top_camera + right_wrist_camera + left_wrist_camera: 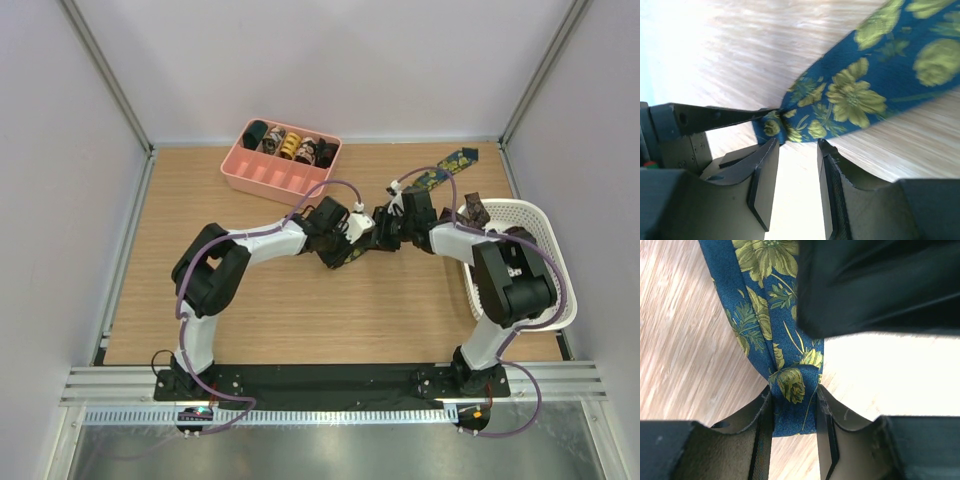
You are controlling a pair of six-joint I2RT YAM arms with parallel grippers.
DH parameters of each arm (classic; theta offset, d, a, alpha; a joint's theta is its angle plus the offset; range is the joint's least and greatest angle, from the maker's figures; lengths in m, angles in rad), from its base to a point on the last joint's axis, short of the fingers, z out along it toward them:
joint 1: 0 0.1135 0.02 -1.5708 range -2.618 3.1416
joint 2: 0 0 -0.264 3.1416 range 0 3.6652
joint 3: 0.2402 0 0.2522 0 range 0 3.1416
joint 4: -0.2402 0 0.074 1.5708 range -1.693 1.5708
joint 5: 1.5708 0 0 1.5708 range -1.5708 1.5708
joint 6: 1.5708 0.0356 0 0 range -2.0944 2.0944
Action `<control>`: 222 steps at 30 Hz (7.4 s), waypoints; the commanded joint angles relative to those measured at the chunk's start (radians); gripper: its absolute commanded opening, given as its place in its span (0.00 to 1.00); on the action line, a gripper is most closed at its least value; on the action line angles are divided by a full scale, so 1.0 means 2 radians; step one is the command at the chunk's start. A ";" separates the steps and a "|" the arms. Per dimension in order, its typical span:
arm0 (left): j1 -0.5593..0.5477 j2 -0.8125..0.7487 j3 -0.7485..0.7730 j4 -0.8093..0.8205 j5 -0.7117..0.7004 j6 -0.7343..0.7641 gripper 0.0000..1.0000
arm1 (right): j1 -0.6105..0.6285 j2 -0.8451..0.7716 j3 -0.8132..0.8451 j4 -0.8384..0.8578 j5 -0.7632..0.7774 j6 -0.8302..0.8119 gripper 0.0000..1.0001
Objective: Roll the ties
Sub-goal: Roll the tie
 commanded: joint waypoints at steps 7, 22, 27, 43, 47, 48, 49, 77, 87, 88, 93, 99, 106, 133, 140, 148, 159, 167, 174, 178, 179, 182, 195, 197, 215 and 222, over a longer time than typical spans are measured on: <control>0.003 -0.006 -0.022 -0.039 -0.022 -0.059 0.29 | -0.003 -0.059 -0.045 -0.021 0.164 0.055 0.52; 0.003 -0.007 -0.027 -0.035 0.000 -0.048 0.29 | 0.016 0.050 -0.021 0.118 0.114 0.152 0.31; 0.003 -0.013 -0.026 -0.040 0.002 -0.045 0.29 | 0.017 0.049 0.005 0.108 0.125 0.154 0.14; 0.004 -0.023 -0.034 -0.044 0.008 -0.054 0.33 | 0.013 0.037 0.028 0.091 0.158 0.139 0.07; 0.004 -0.027 -0.039 -0.038 0.014 -0.056 0.35 | 0.013 0.047 0.029 0.095 0.157 0.136 0.06; 0.004 -0.027 -0.039 -0.035 0.015 -0.056 0.36 | 0.013 0.049 0.029 0.095 0.157 0.137 0.06; 0.004 -0.028 -0.041 -0.034 0.016 -0.056 0.36 | 0.013 0.050 0.029 0.096 0.156 0.135 0.06; 0.004 0.019 0.001 -0.082 -0.021 -0.056 0.29 | 0.023 -0.051 -0.025 0.057 0.194 0.075 0.41; 0.004 0.035 0.026 -0.116 -0.012 -0.061 0.29 | 0.157 -0.251 -0.148 0.003 0.338 -0.036 0.39; 0.004 0.037 0.029 -0.119 -0.012 -0.061 0.30 | 0.184 -0.270 -0.153 0.001 0.356 -0.042 0.38; 0.004 0.051 0.053 -0.143 -0.001 -0.060 0.30 | 0.325 -0.289 -0.174 0.025 0.434 -0.095 0.34; 0.005 0.062 0.073 -0.165 0.008 -0.061 0.30 | 0.442 -0.194 -0.099 -0.001 0.516 -0.210 0.37; 0.004 0.072 0.090 -0.184 0.011 -0.063 0.30 | 0.497 -0.022 0.057 -0.106 0.605 -0.313 0.36; 0.004 0.108 0.174 -0.298 0.017 -0.085 0.31 | 0.472 0.260 0.259 -0.267 0.807 -0.378 0.62; 0.004 0.115 0.201 -0.339 0.025 -0.090 0.31 | 0.461 0.278 0.262 -0.276 0.800 -0.371 0.62; 0.004 0.117 0.205 -0.350 0.036 -0.093 0.31 | 0.461 0.291 0.270 -0.279 0.783 -0.380 0.57; 0.003 0.115 0.208 -0.359 0.026 -0.095 0.32 | 0.440 0.326 0.296 -0.332 0.807 -0.340 0.50; 0.003 0.114 0.209 -0.361 0.019 -0.098 0.33 | 0.438 0.361 0.322 -0.391 0.820 -0.280 0.39; 0.003 0.114 0.211 -0.363 0.015 -0.098 0.34 | 0.436 0.361 0.328 -0.391 0.837 -0.259 0.06; 0.003 0.109 0.210 -0.360 0.014 -0.096 0.38 | 0.437 0.345 0.319 -0.374 0.826 -0.260 0.01; 0.003 0.107 0.208 -0.358 0.014 -0.095 0.39 | 0.437 0.341 0.318 -0.371 0.823 -0.261 0.01; 0.003 0.097 0.207 -0.345 0.015 -0.097 0.43 | 0.438 0.334 0.315 -0.365 0.819 -0.263 0.01; -0.003 0.037 0.216 -0.279 -0.002 -0.071 0.57 | 0.446 0.299 0.290 -0.319 0.786 -0.272 0.01; -0.004 0.029 0.217 -0.270 -0.008 -0.070 0.57 | 0.446 0.289 0.288 -0.315 0.780 -0.271 0.01; 0.072 -0.204 0.033 -0.016 -0.091 -0.203 0.61 | 0.431 0.186 0.232 -0.250 0.659 -0.250 0.01; 0.100 -0.319 -0.119 0.081 -0.158 -0.247 0.68 | 0.392 0.122 0.191 -0.212 0.535 -0.215 0.01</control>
